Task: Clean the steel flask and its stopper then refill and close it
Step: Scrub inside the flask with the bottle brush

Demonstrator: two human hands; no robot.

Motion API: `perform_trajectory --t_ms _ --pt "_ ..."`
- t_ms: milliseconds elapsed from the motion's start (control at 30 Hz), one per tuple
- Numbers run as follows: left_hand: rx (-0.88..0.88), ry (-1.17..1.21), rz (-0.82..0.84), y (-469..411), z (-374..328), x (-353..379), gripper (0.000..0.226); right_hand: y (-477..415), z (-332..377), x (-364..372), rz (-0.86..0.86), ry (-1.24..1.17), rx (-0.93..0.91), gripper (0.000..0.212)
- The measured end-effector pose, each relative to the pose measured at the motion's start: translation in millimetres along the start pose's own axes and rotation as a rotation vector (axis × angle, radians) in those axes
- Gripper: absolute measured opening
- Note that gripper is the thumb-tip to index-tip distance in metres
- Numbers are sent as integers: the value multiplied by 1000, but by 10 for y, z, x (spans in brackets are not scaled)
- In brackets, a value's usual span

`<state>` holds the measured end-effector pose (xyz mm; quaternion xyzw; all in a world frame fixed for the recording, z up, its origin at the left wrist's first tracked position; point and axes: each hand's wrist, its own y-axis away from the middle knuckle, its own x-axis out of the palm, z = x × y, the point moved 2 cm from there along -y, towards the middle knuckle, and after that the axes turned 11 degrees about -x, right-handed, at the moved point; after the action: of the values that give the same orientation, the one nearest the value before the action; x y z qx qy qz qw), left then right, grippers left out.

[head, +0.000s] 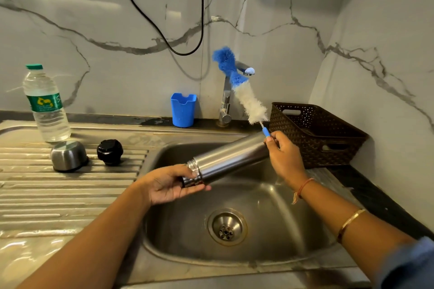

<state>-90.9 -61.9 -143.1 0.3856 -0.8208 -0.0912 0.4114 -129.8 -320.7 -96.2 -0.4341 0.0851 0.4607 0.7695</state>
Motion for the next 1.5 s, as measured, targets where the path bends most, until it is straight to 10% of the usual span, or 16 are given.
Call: perform_trajectory --t_ms 667,1067,1200,1367,1500 --pt "-162 -415 181 -1 227 257 92 -97 31 -1 48 -12 -96 19" --pt "118 -38 -116 -102 97 140 52 484 255 -101 365 529 -681 51" --pt "244 -13 -281 -119 35 62 78 479 150 -193 572 487 -518 53" --pt "332 2 -301 -88 -9 87 78 149 55 -349 415 524 -262 45" --pt "326 -7 -239 -36 7 99 65 248 171 -415 472 481 -431 42"
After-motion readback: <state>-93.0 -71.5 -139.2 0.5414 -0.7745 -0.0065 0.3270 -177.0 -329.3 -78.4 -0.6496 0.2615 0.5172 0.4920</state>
